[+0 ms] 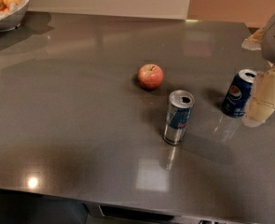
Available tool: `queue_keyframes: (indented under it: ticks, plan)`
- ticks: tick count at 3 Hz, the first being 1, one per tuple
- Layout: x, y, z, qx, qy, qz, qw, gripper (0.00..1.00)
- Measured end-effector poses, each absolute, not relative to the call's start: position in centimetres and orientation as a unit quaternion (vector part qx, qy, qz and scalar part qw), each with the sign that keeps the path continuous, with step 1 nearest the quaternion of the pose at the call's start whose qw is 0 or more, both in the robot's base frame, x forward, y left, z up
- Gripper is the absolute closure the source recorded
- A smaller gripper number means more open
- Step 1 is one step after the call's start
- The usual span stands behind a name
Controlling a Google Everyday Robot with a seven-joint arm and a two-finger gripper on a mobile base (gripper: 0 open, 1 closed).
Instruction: Move redbull can near apple
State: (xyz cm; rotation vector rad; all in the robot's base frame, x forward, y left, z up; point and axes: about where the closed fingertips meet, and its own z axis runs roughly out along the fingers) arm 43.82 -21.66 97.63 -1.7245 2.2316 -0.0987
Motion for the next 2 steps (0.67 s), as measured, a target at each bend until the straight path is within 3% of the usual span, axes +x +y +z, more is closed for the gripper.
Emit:
queue_keyframes:
  ticks: [2]
  plan:
    - [43.9,-20.2,96.8,-0.613,0.770,-0.010,0.177,0.00]
